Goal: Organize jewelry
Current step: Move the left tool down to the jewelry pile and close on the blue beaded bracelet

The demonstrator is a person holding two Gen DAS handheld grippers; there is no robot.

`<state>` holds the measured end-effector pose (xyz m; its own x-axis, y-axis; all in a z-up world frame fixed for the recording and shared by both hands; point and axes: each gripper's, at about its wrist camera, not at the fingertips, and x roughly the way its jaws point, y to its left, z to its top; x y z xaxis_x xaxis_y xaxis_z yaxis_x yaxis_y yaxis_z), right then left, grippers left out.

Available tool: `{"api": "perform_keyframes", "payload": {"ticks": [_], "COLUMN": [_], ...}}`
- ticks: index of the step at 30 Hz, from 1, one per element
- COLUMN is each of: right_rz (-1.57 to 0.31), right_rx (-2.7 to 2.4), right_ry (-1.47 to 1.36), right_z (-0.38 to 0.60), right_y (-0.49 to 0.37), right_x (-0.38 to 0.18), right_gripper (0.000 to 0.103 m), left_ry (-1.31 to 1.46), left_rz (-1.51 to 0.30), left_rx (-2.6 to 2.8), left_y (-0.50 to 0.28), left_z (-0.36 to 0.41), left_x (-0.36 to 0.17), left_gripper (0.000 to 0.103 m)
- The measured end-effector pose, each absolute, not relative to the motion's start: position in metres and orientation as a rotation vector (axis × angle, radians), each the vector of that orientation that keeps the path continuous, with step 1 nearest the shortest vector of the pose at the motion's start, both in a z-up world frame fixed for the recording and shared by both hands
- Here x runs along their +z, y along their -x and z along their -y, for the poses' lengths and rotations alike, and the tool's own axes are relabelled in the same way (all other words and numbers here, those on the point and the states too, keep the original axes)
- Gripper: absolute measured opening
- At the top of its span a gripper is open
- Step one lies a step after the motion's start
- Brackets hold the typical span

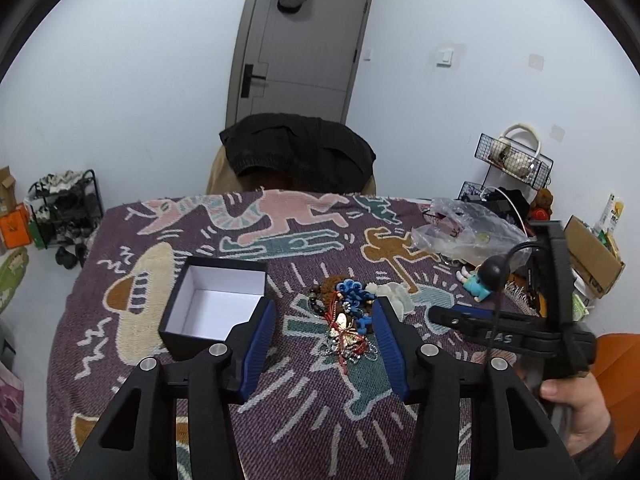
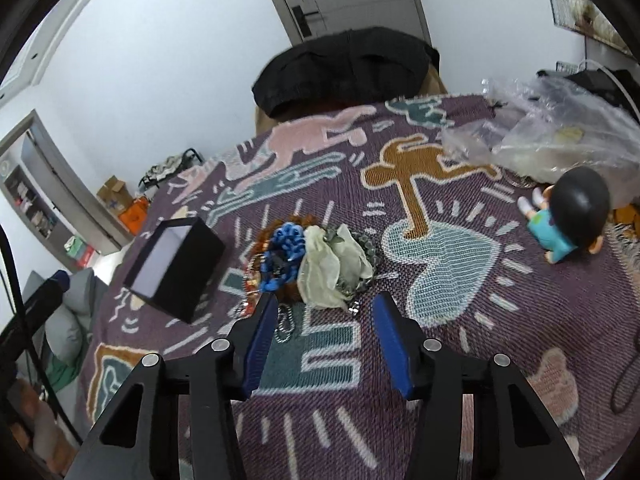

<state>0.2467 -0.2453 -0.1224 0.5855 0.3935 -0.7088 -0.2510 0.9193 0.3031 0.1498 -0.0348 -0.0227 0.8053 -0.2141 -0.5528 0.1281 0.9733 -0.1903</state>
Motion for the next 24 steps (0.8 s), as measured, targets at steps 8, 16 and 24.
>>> {"api": "perform_keyframes", "payload": {"ticks": [8, 16, 24], "right_rz": [-0.896, -0.897, -0.917], "right_rx": [0.396, 0.37, 0.404], "right_ry": [-0.193, -0.156, -0.21], "right_z": [0.24, 0.236, 0.243], "right_y": [-0.288, -0.311, -0.323], "right_x": [-0.146, -0.152, -0.165], "right_gripper": [0.051, 0.051, 0.038], "left_ry": [0.155, 0.158, 0.185], "left_rz": [-0.695, -0.744, -0.775], "left_rx": [-0.2, -0.203, -0.207], "left_y": [-0.187, -0.21, -0.228], "left_z": [0.042, 0.046, 0.047], "left_x": [-0.039, -0.055, -0.067], "left_gripper": [0.045, 0.045, 0.045]}}
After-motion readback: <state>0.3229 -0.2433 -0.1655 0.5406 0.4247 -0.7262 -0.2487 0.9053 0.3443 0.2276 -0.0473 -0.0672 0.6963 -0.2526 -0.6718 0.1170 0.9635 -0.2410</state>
